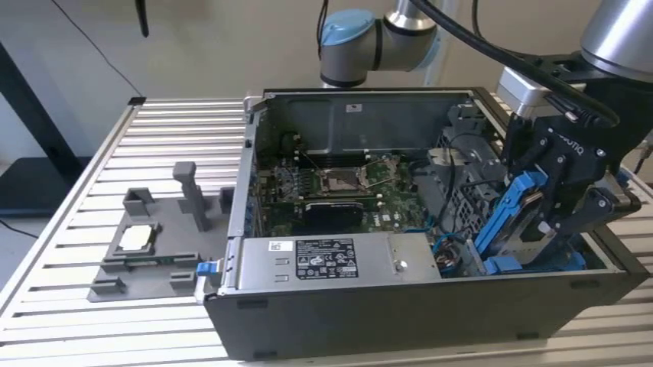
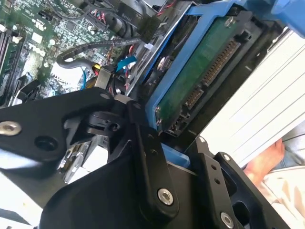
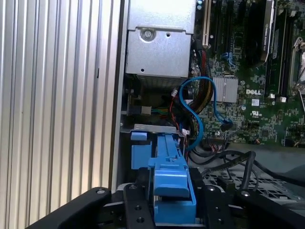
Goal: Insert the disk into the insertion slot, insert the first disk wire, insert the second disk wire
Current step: 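Insert the disk into the insertion slot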
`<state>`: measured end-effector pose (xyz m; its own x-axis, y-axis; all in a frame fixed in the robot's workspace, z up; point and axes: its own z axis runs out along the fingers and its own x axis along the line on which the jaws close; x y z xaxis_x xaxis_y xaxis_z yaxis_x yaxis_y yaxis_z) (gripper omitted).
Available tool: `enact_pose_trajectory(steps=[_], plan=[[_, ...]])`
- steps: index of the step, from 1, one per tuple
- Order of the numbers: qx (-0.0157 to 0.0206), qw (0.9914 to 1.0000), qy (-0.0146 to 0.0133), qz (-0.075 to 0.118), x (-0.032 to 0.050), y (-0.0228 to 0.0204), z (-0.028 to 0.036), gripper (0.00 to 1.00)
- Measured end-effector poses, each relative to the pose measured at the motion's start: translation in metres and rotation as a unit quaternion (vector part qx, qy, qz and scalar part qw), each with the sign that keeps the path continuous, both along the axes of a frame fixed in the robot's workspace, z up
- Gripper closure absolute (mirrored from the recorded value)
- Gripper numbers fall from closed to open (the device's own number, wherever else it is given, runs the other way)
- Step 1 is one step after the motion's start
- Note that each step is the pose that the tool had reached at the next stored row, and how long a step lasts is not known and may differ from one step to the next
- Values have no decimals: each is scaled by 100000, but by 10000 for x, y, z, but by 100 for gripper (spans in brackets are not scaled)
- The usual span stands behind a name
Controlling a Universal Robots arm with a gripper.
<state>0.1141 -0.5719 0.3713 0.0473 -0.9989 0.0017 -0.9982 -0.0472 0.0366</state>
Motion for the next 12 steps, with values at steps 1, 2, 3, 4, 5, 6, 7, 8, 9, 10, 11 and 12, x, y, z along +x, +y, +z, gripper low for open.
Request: enact_pose_trajectory(steps=[1,2,3,4,5,6,7,8,9,10,11,12], plan=[[-5,100000,0,1,0,0,0,54],[0,100000,-2,0,0,0,-1,47],[-5,100000,-2,0,0,0,-1,47],[-2,100000,-2,-1,0,0,-2,47],[-1,100000,-2,-2,0,0,-3,47],[-2,100000,-1,-2,0,0,-4,47],[-4,100000,-3,-2,0,0,-4,47],[-2,100000,-2,-2,0,0,-5,49],[-2,100000,-2,-3,0,0,-5,49],[0,100000,-2,-2,0,0,-6,56],[-3,100000,-2,-2,0,0,-7,62],[-7,100000,-2,-3,0,0,-7,62]])
